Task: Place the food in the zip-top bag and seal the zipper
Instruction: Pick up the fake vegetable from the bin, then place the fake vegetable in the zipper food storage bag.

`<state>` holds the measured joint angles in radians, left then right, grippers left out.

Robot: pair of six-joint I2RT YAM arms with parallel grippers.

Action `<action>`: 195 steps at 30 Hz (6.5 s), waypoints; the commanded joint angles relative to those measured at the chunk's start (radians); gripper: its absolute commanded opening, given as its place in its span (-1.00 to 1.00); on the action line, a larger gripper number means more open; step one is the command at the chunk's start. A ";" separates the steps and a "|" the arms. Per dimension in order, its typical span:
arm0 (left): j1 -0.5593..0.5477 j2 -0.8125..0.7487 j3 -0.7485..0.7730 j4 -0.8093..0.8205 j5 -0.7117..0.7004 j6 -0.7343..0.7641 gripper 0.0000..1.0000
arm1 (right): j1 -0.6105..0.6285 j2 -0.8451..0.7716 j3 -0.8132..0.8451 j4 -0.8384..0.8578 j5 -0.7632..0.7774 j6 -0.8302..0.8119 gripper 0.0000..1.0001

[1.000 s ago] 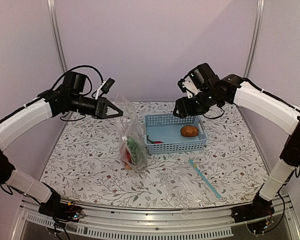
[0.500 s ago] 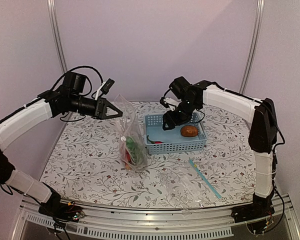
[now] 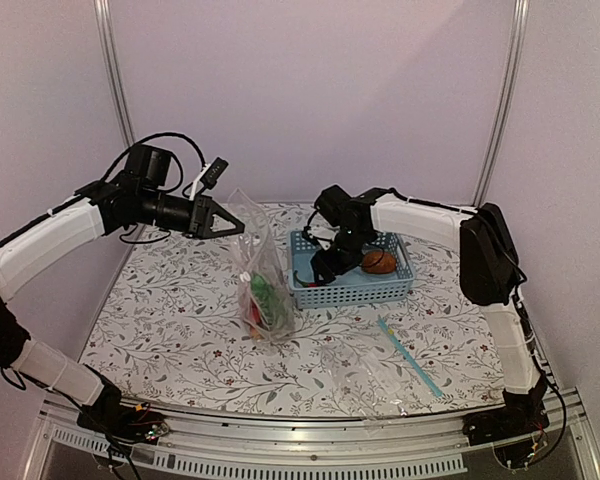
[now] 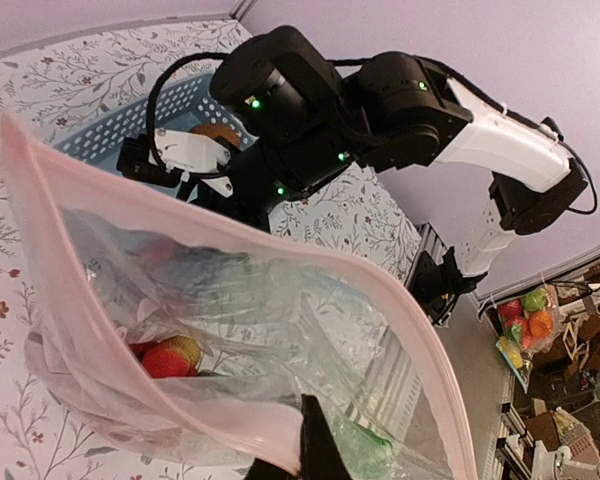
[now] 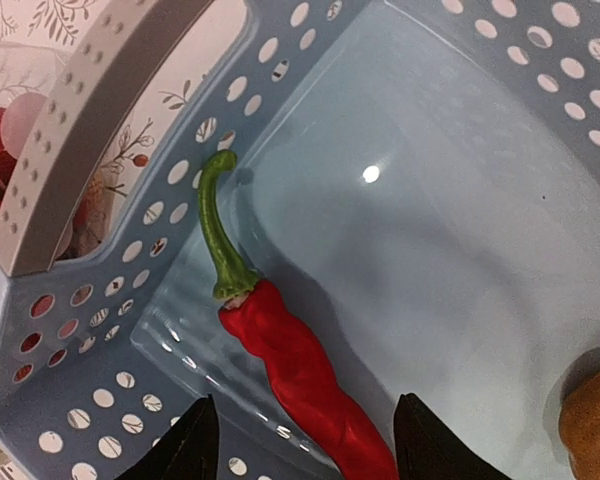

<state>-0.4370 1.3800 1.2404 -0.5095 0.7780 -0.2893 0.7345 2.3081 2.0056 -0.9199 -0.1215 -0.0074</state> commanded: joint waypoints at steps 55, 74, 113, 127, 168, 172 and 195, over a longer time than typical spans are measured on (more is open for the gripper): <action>0.057 -0.009 -0.039 0.035 0.017 -0.028 -1.00 | -0.067 -0.155 -0.131 0.284 0.250 0.203 -0.86; 0.058 -0.019 -0.046 0.052 0.040 -0.044 -1.00 | -0.054 -0.564 -0.270 0.392 0.182 0.269 -0.83; -0.048 -0.077 -0.101 0.203 0.138 -0.106 -1.00 | 0.416 -0.678 -0.155 0.957 0.345 0.307 -0.74; -0.048 -0.071 -0.104 0.203 0.138 -0.106 -1.00 | 0.433 -0.561 -0.101 1.018 0.340 0.342 -0.74; -0.041 -0.088 -0.107 0.198 0.115 -0.099 -1.00 | 0.456 -0.428 -0.294 0.687 0.576 0.579 -0.75; -0.039 -0.087 -0.107 0.198 0.116 -0.101 -1.00 | 0.460 -0.426 -0.296 0.652 0.565 0.565 -0.72; -0.034 -0.076 -0.108 0.198 0.118 -0.107 -1.00 | 0.460 -0.453 -0.287 0.555 0.552 0.532 -0.11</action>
<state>-0.4728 1.3163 1.1416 -0.3340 0.8963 -0.3950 1.1866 1.8675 1.7206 -0.3447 0.4316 0.5343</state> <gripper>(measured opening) 0.005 0.435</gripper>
